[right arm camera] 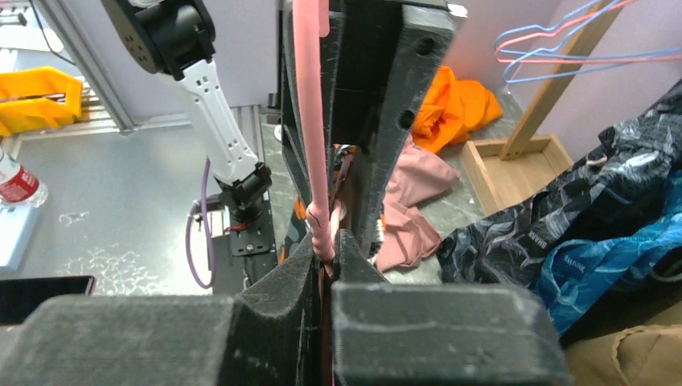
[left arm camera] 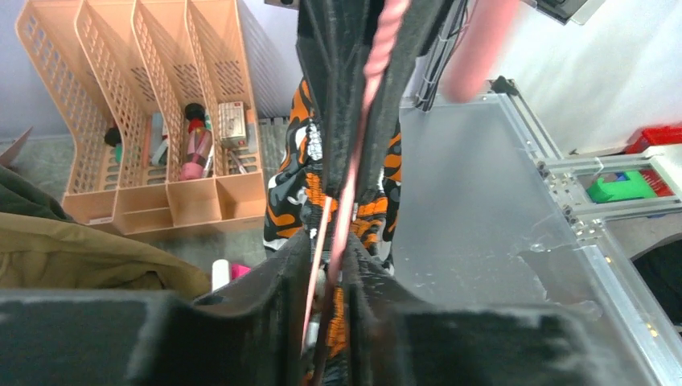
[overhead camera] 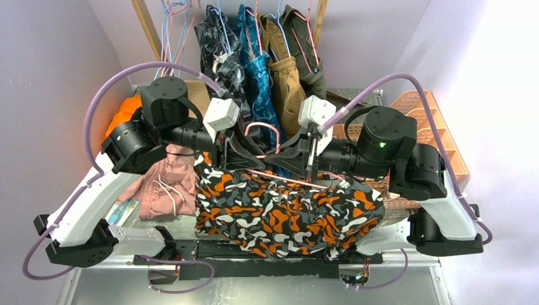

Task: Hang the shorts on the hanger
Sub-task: Place the hanger at the clothesline.

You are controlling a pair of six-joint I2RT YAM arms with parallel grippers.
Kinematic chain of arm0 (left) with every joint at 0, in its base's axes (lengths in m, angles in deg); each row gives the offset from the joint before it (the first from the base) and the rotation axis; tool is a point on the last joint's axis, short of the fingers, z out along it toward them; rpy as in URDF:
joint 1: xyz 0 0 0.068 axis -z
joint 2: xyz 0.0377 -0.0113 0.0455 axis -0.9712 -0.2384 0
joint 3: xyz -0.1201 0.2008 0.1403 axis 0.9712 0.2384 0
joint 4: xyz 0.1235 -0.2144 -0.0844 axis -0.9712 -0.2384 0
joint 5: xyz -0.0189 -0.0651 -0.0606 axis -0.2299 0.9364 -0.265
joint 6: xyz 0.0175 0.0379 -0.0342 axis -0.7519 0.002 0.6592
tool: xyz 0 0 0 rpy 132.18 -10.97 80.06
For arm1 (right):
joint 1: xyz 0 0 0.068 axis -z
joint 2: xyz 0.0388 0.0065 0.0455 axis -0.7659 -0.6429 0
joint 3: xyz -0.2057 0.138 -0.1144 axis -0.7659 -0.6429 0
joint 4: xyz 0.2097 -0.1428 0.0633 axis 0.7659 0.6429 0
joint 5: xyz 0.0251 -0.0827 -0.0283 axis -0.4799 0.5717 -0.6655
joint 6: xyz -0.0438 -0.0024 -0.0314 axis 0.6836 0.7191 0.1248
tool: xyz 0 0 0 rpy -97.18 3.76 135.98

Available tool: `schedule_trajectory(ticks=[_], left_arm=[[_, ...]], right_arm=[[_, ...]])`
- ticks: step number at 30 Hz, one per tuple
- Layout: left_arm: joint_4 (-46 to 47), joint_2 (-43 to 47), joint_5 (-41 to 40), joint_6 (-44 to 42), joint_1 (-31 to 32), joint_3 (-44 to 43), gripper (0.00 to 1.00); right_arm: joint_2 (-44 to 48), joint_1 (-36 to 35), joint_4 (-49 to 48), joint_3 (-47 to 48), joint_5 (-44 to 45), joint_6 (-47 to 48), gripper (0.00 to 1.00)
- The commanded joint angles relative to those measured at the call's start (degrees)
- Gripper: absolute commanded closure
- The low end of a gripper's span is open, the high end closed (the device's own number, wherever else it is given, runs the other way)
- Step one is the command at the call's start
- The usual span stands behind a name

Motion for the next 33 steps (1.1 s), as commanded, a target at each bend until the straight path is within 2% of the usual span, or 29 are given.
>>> schedule_trajectory(ticks=[1,2,7,9,13,17,22,29,33], left_arm=[[0.12,0.97,-2.38,-0.93,0.5,-0.83,0.89],[0.7,1.49,-2.95,-0.82,0.48,-0.43,0.92],[5.15,5.12,-4.14,-1.1,0.48,3.65,0.93],[7.25,6.87,-4.59,-1.4,0.51,5.71,0.93],[12.15,9.9,-4.59,-1.33,0.5,9.47,0.93],[13.61,10.49,-2.35,-2.03,0.47,11.16,0.93],[13.79,9.71,0.79,-2.42,0.47,11.9,0.93],[13.45,8.99,2.51,-2.8,0.51,11.87,0.93],[13.88,9.31,2.47,-2.81,0.5,12.23,0.93]], right_arm=[[1.09,-0.18,-4.46,-0.35,0.56,-0.19,1.0],[1.03,-0.14,-4.39,-0.36,0.43,-0.27,1.0],[0.82,-0.14,-3.0,-0.4,-0.02,-1.18,1.0],[1.13,-0.07,-2.23,-1.01,0.3,-1.77,0.88],[1.78,-0.14,-0.65,-2.3,0.84,-3.39,0.7],[4.01,-0.18,-2.07,-4.24,-0.56,-4.57,0.59],[6.09,-0.14,-5.97,-8.31,-0.75,-6.35,0.56],[6.6,-0.15,-11.09,-9.32,-4.25,-8.16,0.54],[5.35,-0.14,-12.22,-8.83,-4.76,-9.15,0.58]])
